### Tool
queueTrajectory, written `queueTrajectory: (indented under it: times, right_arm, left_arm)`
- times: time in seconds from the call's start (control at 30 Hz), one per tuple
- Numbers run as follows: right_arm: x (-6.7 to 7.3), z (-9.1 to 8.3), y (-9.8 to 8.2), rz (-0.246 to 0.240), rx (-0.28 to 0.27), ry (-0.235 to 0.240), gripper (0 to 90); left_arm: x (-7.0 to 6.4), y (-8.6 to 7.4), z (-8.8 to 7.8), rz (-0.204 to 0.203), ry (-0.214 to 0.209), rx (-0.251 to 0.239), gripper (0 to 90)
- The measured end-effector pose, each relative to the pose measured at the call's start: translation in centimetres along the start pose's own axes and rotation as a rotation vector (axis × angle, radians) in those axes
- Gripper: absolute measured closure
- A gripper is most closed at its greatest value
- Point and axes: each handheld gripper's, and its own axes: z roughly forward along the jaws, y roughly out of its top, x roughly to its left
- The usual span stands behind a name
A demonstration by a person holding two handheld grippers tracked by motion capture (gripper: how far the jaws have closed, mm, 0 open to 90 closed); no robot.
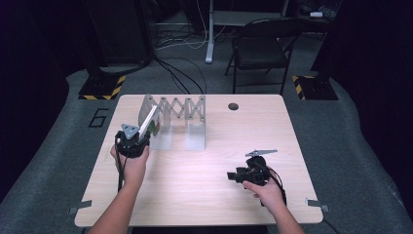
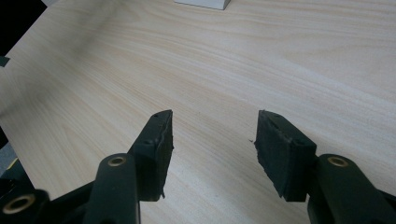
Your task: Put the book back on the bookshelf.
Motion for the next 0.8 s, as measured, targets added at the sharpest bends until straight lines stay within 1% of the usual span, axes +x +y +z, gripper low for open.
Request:
queueTrajectory:
  times: [0.03,0.07,0.1,0.2,0.23,0.27,0.3,0.37,0.4,0.43,0.47,0.5,0.53,0.57,0.63,0.67,0.7,0.8]
  right_arm:
    - [0.0,0.0,0.0,0.001,0.001,0.000,46.3]
    - [0.1,-0.1,0.0,0.014,0.011,-0.001,46.3]
    - [0.0,-0.1,0.0,0.012,0.009,-0.001,46.3]
    - [0.0,-0.1,0.0,0.013,0.009,-0.002,46.3]
    - [0.0,-0.1,0.0,0.013,0.008,-0.002,46.3]
    - [0.0,-0.1,0.0,0.015,0.008,-0.002,46.3]
    - [0.1,-0.1,0.0,0.017,0.009,-0.001,46.3]
    - [0.1,-0.1,0.0,0.013,0.010,-0.002,46.3]
    - [0.1,0.0,0.0,0.011,0.010,-0.001,46.3]
    - [0.0,0.0,0.0,-0.001,0.001,-0.001,46.3]
    - [0.0,0.0,0.0,0.000,0.001,-0.001,46.3]
    - [0.0,0.0,0.0,-0.001,0.002,-0.001,46.3]
    - [0.1,0.0,0.0,0.013,0.011,-0.001,46.3]
    - [0.1,0.0,0.0,0.012,0.010,-0.001,46.3]
    - [0.1,0.0,0.0,0.011,0.011,-0.001,46.3]
    - [0.0,0.1,0.0,0.005,0.007,0.001,46.3]
    - [0.0,0.1,0.0,0.000,0.005,0.000,46.3]
    - [0.1,0.1,0.0,0.006,0.010,0.001,46.3]
  left_arm:
    - [0.0,0.0,0.1,0.001,0.000,0.006,75.9]
    - [0.0,0.0,0.2,-0.003,-0.001,0.003,75.9]
    - [0.0,0.0,0.3,0.001,-0.001,0.005,75.9]
    - [0.0,0.0,0.6,-0.006,-0.001,0.007,75.9]
    - [0.1,-0.1,0.7,-0.001,-0.006,0.011,75.9]
    - [0.0,-0.1,0.9,-0.008,-0.004,0.007,75.9]
    - [0.1,-0.1,1.0,-0.002,-0.002,0.018,75.9]
    - [0.2,-0.2,1.3,-0.006,0.005,0.015,75.9]
    - [0.2,-0.2,1.3,-0.011,0.002,0.022,75.9]
    - [0.3,-0.2,1.5,-0.012,0.004,0.019,75.9]
    - [0.2,-0.2,1.7,-0.018,0.011,0.008,75.9]
    - [0.3,-0.2,1.7,-0.013,0.009,0.017,75.9]
    - [0.3,-0.2,1.8,-0.014,0.008,0.029,75.9]
    - [0.3,-0.3,2.0,-0.017,0.014,0.023,75.9]
    - [0.3,-0.4,2.2,-0.018,0.015,0.037,75.9]
    - [0.2,-0.5,2.5,-0.023,0.020,0.030,75.9]
    - [0.1,-0.6,2.6,-0.021,0.021,0.039,75.8]
    - [0.0,-0.7,2.9,-0.021,0.023,0.037,75.8]
